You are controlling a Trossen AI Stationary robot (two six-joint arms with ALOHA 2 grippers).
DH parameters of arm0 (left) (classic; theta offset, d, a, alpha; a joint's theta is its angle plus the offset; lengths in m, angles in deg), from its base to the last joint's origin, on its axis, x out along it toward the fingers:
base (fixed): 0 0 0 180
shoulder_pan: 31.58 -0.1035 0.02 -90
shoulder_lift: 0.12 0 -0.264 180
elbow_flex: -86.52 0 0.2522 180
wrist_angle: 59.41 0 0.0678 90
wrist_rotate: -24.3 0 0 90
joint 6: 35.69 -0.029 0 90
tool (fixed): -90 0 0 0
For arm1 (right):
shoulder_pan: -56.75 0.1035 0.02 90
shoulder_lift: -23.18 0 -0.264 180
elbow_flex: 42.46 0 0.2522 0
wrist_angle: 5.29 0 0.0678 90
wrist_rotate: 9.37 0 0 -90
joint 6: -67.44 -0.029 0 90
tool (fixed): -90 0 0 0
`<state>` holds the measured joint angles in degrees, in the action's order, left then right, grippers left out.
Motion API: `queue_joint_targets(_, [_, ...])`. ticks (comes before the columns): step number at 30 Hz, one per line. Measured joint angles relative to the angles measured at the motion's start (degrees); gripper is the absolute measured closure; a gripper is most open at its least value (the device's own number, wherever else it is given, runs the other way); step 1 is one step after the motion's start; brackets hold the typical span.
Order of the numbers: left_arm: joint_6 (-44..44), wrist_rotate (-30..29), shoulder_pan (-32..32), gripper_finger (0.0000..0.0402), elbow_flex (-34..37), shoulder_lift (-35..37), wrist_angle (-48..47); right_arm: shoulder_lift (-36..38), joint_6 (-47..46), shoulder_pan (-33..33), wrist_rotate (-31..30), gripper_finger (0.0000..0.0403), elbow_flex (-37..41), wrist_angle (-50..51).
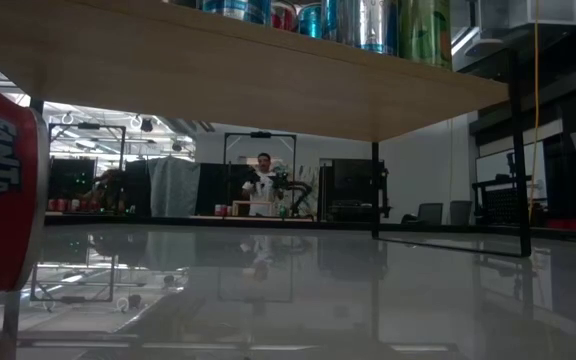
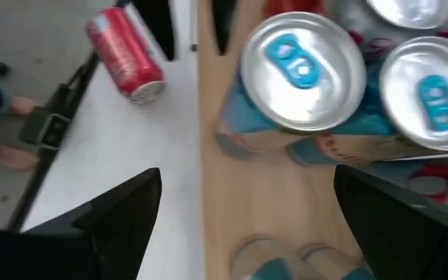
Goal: Place canned beverage on shelf
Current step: Put the blue soda can on the shelf aligned with the other blue soda can
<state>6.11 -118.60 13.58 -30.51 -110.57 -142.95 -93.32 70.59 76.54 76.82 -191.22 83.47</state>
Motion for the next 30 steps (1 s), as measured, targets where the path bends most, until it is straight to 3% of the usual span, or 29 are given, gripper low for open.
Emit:
queue_joint_targets(16, [-0.3,-0.5,-2.6,0.0229,0.0,0.0,3.3,0.0,0.1,0.0,-1.0,0.0031,0.0,-3.8])
queue_joint_targets(22, [-0.4,-0.3,-2.8,0.0229,0.0,0.0,2.8,0.0,0.1,0.0,4.9,0.0031,0.0,-3.7])
queue_joint_targets(30, [-0.4,-0.4,-2.4,0.0229,0.0,0.0,0.6,0.0,-1.4,0.1,6.5,0.0031,0.0,-3.3])
